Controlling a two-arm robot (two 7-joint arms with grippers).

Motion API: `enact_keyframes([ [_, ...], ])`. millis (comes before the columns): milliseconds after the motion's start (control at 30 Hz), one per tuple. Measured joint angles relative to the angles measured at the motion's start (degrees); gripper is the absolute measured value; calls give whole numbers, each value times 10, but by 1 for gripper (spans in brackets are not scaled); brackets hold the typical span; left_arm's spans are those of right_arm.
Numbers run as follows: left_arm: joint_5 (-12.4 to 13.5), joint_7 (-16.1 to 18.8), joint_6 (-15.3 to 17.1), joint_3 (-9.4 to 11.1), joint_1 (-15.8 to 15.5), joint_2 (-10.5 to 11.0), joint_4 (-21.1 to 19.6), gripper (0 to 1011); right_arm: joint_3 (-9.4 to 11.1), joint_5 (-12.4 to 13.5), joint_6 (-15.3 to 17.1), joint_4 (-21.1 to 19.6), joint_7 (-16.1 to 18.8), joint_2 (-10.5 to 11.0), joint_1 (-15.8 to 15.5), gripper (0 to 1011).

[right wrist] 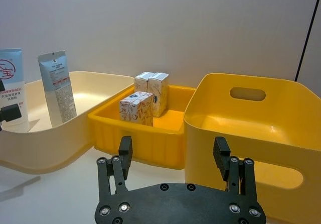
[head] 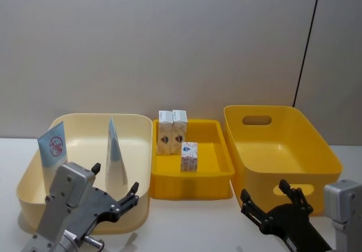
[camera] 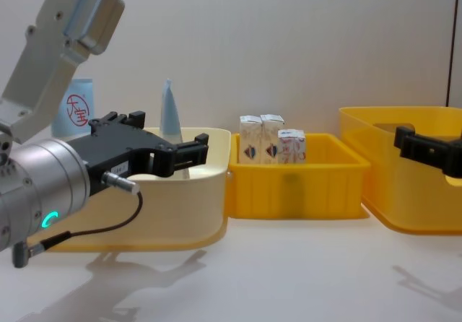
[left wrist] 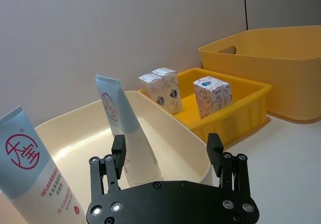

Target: Bimanual collaborative sorting of washing and personal care products

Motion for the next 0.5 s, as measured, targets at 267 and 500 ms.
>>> enact_keyframes([
  [267, 0, 0, 0, 0, 0, 0, 0, 1003, 0, 0, 0, 0, 0, 0, 0, 1001],
  [500, 0, 0, 0, 0, 0, 0, 0, 1003, 0, 0, 0, 0, 0, 0, 0, 1001],
])
